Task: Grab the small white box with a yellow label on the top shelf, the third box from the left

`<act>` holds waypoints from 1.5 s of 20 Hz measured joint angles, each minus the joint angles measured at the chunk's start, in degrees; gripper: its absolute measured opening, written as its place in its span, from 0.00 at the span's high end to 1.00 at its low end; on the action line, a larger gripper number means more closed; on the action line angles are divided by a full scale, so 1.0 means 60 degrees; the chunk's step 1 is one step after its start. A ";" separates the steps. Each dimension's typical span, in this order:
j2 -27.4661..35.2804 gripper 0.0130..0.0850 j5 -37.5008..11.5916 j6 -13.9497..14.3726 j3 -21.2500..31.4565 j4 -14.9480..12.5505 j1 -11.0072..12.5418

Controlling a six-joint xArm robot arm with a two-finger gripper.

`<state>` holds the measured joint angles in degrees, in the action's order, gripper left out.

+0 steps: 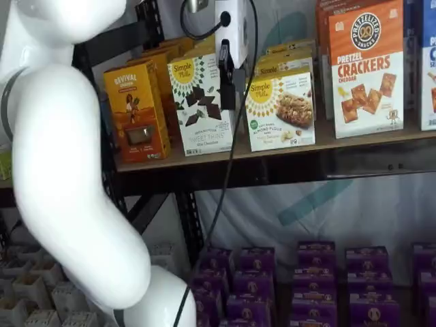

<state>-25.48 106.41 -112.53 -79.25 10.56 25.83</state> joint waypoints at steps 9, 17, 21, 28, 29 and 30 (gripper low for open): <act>0.0333 0.00 0.0744 -0.0216 -0.0701 0.0648 0.0543; 0.0133 0.00 -0.0417 -0.0286 -0.0445 0.1897 0.1028; 0.0311 0.00 -0.1248 -0.0289 -0.0346 0.1751 0.0819; 0.0641 0.00 -0.2239 -0.0379 -0.0182 0.1455 0.0588; 0.0787 0.00 -0.2362 -0.0390 -0.0229 0.1400 0.0547; 0.0941 0.00 -0.2442 -0.0394 -0.0299 0.1325 0.0503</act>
<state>-19.83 91.76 -114.89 -81.04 18.51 28.85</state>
